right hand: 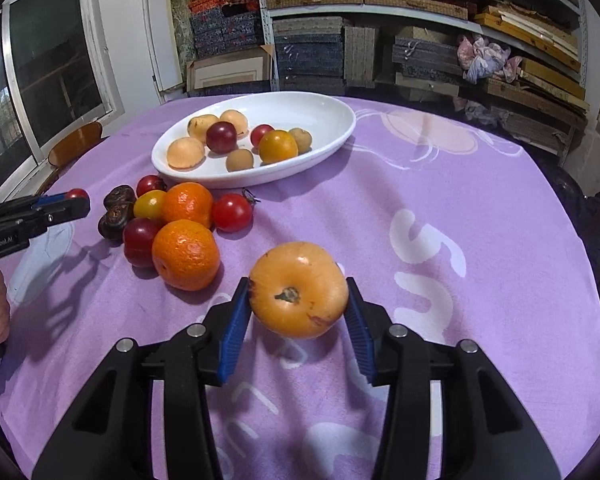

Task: Organize fruits
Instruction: 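Grasp the large orange-brown fruit with the right tool while the left tool grasps a red cherry tomato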

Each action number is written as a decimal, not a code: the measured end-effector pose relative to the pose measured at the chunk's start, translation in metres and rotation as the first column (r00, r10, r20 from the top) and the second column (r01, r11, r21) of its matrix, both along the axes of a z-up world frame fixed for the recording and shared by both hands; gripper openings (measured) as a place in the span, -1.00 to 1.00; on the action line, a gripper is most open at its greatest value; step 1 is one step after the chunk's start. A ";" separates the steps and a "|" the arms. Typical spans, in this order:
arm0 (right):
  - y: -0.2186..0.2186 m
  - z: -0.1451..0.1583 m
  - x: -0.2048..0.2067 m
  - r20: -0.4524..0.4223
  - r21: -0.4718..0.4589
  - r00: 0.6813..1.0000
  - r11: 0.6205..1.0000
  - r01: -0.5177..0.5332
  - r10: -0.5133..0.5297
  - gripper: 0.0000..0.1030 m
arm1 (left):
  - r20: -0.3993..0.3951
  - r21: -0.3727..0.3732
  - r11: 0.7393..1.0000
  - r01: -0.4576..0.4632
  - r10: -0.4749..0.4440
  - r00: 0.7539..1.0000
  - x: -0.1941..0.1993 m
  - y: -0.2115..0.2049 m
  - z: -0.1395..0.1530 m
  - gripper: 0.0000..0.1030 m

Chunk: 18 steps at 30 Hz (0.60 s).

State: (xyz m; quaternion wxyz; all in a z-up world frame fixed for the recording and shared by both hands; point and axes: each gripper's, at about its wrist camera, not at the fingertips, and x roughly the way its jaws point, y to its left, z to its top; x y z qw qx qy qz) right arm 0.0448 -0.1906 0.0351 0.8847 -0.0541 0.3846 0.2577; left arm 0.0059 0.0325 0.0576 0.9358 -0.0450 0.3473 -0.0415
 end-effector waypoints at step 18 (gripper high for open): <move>0.074 0.077 0.059 0.104 -0.041 0.992 0.997 -0.063 0.067 -0.13 | 0.042 0.020 1.000 -0.017 0.016 0.999 0.074 0.025 0.037 -0.49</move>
